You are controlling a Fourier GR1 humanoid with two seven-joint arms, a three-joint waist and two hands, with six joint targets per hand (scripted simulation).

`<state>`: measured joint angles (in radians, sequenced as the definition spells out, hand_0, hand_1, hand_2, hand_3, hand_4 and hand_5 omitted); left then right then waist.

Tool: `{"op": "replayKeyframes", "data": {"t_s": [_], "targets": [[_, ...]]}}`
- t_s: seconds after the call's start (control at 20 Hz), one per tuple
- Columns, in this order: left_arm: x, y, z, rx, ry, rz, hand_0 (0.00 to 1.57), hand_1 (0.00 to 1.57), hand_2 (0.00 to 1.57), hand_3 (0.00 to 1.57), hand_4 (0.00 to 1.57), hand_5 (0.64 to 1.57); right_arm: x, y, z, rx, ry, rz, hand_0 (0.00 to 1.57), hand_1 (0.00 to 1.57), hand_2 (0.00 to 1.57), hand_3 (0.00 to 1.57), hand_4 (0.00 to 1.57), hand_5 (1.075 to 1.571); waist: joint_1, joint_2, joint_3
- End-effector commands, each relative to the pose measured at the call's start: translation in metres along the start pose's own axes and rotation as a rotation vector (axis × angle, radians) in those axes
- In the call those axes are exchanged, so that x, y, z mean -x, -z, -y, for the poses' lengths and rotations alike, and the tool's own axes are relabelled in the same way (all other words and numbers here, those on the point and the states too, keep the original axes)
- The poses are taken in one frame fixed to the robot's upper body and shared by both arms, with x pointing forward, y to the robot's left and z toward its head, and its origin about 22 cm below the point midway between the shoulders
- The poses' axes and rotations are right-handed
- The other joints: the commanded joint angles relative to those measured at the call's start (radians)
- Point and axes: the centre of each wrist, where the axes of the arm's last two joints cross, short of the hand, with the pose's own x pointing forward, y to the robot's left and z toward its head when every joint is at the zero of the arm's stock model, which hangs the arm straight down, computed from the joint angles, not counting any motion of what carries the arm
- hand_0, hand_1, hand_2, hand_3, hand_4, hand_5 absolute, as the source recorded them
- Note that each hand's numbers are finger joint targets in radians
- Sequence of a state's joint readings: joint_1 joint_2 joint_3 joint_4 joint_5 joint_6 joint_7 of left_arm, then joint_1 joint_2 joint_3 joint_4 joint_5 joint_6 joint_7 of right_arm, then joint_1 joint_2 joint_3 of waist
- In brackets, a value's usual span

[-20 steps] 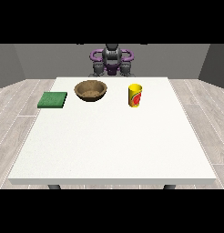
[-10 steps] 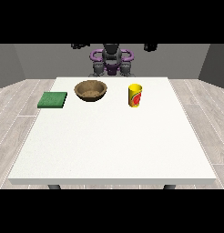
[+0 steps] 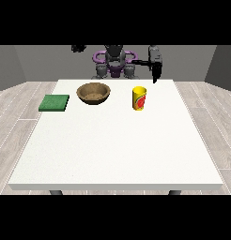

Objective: Pick the cup and pour the ball into the bowl, then pick the bowl and place it on the pad

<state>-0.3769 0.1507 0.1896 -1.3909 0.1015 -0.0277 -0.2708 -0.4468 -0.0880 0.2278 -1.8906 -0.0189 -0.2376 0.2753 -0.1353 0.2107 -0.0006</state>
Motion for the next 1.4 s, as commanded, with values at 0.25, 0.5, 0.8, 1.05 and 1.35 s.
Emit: {"op": "replayKeyframes", "data": {"t_s": [0.25, 0.5, 0.8, 1.05, 1.35], "targets": [[0.065, -0.025, -0.019, -0.032, 0.018, -0.056, 0.00, 0.00, 0.00, 0.00, 0.00, 1.409, -0.011, -0.005, 0.033, 0.025, -0.010, 0.007, 0.00, 0.00, 0.00, 0.00, 0.00, 1.569, -0.014, -0.017, 0.0002], [0.084, -0.024, -0.010, -0.018, -0.004, -0.088, 0.00, 0.00, 0.00, 0.00, 0.00, 1.444, 0.003, -0.018, 0.039, 0.006, -0.018, -0.005, 0.00, 0.00, 0.00, 0.00, 0.00, 1.568, -0.028, -0.009, 0.0002], [0.095, -0.025, -0.031, -0.048, -0.012, -0.046, 0.00, 0.00, 0.00, 0.00, 0.00, 1.421, -0.014, -0.017, 0.076, 0.011, 0.001, 0.023, 0.00, 0.00, 0.00, 0.00, 0.00, 1.568, -0.048, 0.023, 0.0001], [0.111, -0.037, -0.036, -0.123, 0.003, -0.015, 0.00, 0.00, 0.00, 0.00, 0.00, 1.429, -0.037, -0.030, 0.079, -0.053, -0.028, 0.066, 0.00, 0.00, 0.00, 0.00, 0.00, 1.567, -0.122, 0.069, -0.0004], [0.114, -0.026, -0.039, -0.138, 0.051, -0.019, 0.00, 0.00, 0.00, 0.00, 0.00, 1.409, -0.052, -0.040, 0.090, -0.037, -0.034, 0.100, 0.00, 0.00, 0.00, 0.00, 0.00, 1.567, -0.131, 0.079, -0.0001]]}}
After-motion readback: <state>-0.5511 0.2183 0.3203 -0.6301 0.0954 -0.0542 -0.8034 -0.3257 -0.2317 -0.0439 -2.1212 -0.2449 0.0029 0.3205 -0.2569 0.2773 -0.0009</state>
